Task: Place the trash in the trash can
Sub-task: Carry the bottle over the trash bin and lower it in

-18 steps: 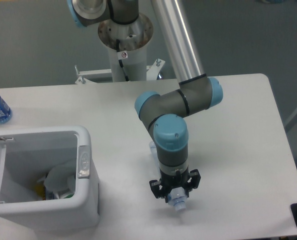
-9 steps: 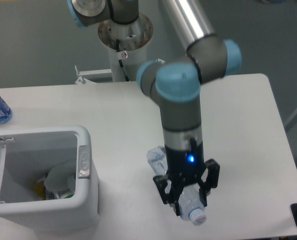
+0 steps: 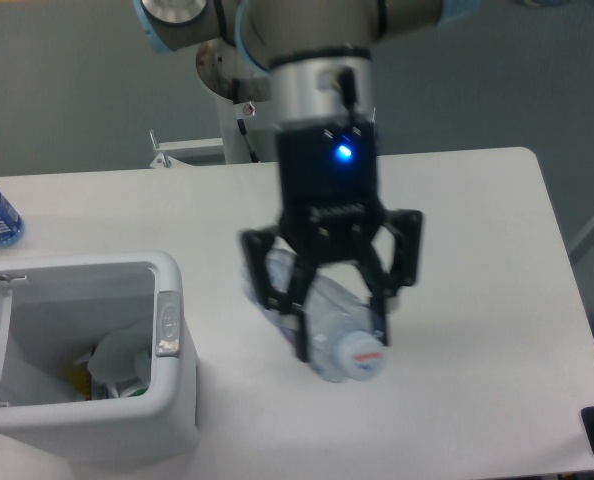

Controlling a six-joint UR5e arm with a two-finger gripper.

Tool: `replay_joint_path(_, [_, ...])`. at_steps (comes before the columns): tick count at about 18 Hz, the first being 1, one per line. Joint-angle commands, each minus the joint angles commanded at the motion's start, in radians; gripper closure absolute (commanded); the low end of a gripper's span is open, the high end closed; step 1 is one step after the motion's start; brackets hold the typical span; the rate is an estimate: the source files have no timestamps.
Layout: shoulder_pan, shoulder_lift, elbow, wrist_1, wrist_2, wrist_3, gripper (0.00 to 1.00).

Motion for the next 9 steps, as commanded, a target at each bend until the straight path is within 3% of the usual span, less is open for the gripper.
replay_joint_path(4, [-0.097,-0.025,0.008,0.002,0.0,0.006,0.37])
replay_joint_path(9, [-0.172,-0.043,-0.034,0.0,0.003,0.006,0.32])
